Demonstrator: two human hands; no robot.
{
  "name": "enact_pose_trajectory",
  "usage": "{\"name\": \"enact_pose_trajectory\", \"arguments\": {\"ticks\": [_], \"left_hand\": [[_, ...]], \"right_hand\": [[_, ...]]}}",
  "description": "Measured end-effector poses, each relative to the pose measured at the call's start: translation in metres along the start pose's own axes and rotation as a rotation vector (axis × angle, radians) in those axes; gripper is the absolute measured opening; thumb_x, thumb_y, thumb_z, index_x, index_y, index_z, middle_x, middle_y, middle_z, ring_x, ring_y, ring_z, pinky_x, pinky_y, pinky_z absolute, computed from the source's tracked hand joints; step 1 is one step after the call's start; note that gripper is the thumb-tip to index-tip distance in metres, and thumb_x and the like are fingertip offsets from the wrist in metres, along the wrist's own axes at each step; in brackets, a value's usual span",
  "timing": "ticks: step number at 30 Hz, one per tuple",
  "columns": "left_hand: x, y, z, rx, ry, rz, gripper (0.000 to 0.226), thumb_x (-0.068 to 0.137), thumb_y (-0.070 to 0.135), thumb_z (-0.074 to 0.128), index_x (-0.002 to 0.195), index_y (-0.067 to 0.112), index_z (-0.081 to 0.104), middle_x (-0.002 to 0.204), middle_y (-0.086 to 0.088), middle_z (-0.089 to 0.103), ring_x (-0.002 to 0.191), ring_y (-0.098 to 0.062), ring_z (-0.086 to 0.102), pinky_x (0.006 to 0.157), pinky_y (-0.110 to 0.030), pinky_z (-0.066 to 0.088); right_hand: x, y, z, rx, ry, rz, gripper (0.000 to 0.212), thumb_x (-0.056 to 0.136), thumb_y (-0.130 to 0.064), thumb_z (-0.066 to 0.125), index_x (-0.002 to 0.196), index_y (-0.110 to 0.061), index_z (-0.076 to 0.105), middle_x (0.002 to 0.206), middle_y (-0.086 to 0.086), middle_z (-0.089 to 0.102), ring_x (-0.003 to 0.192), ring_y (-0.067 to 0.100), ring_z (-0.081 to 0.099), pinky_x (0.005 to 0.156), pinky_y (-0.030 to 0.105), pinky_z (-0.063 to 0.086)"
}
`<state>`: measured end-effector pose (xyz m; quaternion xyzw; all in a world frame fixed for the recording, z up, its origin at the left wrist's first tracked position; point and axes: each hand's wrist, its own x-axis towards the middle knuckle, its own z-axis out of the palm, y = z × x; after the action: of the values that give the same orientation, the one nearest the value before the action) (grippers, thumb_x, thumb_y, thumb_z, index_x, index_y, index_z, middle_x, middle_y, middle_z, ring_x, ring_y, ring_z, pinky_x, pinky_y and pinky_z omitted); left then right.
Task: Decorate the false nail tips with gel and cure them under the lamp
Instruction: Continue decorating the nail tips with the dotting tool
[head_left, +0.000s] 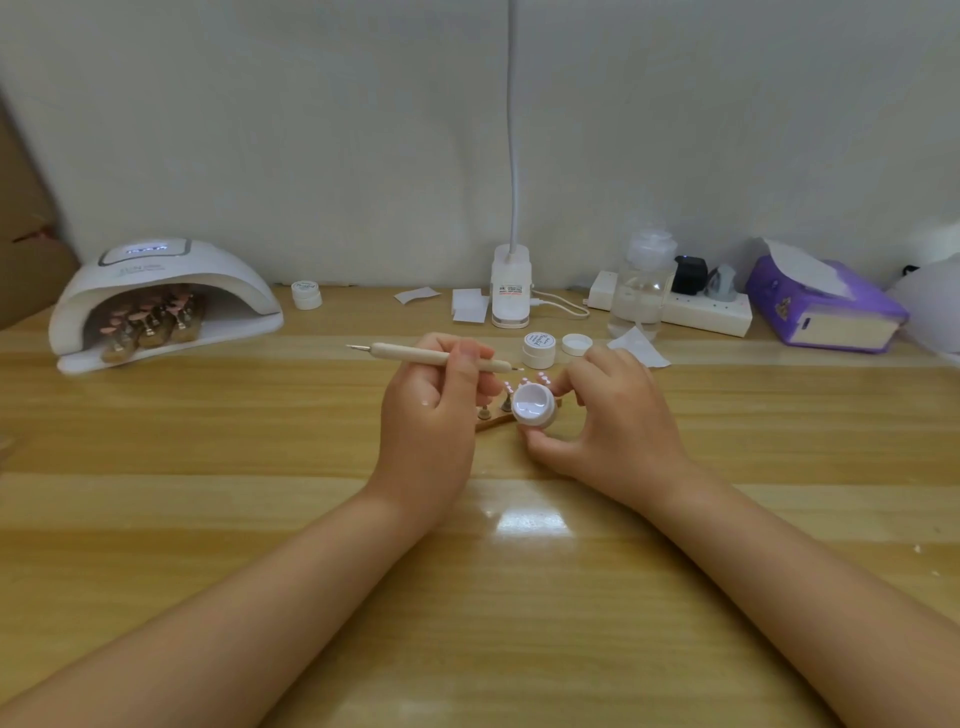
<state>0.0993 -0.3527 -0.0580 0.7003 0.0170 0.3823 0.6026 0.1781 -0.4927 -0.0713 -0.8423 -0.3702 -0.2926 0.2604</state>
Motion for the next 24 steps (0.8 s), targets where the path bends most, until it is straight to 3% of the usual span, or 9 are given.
{"name": "enact_pose_trajectory", "arguments": {"ticks": [6, 10, 20, 24], "left_hand": [[0.003, -0.001, 0.001, -0.083, 0.025, -0.125, 0.026, 0.099, 0.026, 0.046, 0.081, 0.013, 0.059, 0.057, 0.006, 0.064, 0.059, -0.010, 0.060, 0.057, -0.021, 0.050], [0.006, -0.003, 0.000, -0.132, 0.059, -0.181, 0.028, 0.099, 0.029, 0.046, 0.082, 0.010, 0.060, 0.056, 0.006, 0.063, 0.054, -0.008, 0.058, 0.056, -0.021, 0.049], [0.004, -0.006, -0.006, -0.030, 0.074, -0.030, 0.023, 0.099, 0.027, 0.045, 0.081, 0.021, 0.058, 0.061, 0.012, 0.064, 0.059, -0.002, 0.058, 0.058, -0.020, 0.049], [0.005, -0.008, -0.008, -0.009, 0.066, -0.001, 0.022, 0.092, 0.035, 0.044, 0.080, 0.022, 0.058, 0.065, 0.013, 0.064, 0.061, -0.001, 0.058, 0.056, -0.022, 0.049]], "right_hand": [[0.000, -0.001, 0.000, 0.003, -0.010, -0.004, 0.034, 0.064, -0.036, 0.078, 0.071, -0.009, 0.058, 0.072, 0.002, 0.051, 0.069, 0.020, 0.045, 0.065, 0.034, 0.037], [-0.001, -0.001, -0.001, 0.016, -0.009, -0.006, 0.035, 0.064, -0.037, 0.079, 0.071, -0.010, 0.059, 0.071, 0.001, 0.050, 0.068, 0.019, 0.044, 0.064, 0.034, 0.037], [0.005, 0.004, -0.010, 0.057, 0.028, 0.083, 0.036, 0.069, -0.041, 0.077, 0.077, -0.008, 0.062, 0.073, -0.001, 0.046, 0.073, 0.021, 0.046, 0.066, 0.034, 0.037], [0.010, 0.021, -0.013, -0.005, 0.004, 0.234, 0.034, 0.073, -0.044, 0.071, 0.087, -0.013, 0.065, 0.081, -0.002, 0.049, 0.089, 0.024, 0.050, 0.075, 0.030, 0.036]]}}
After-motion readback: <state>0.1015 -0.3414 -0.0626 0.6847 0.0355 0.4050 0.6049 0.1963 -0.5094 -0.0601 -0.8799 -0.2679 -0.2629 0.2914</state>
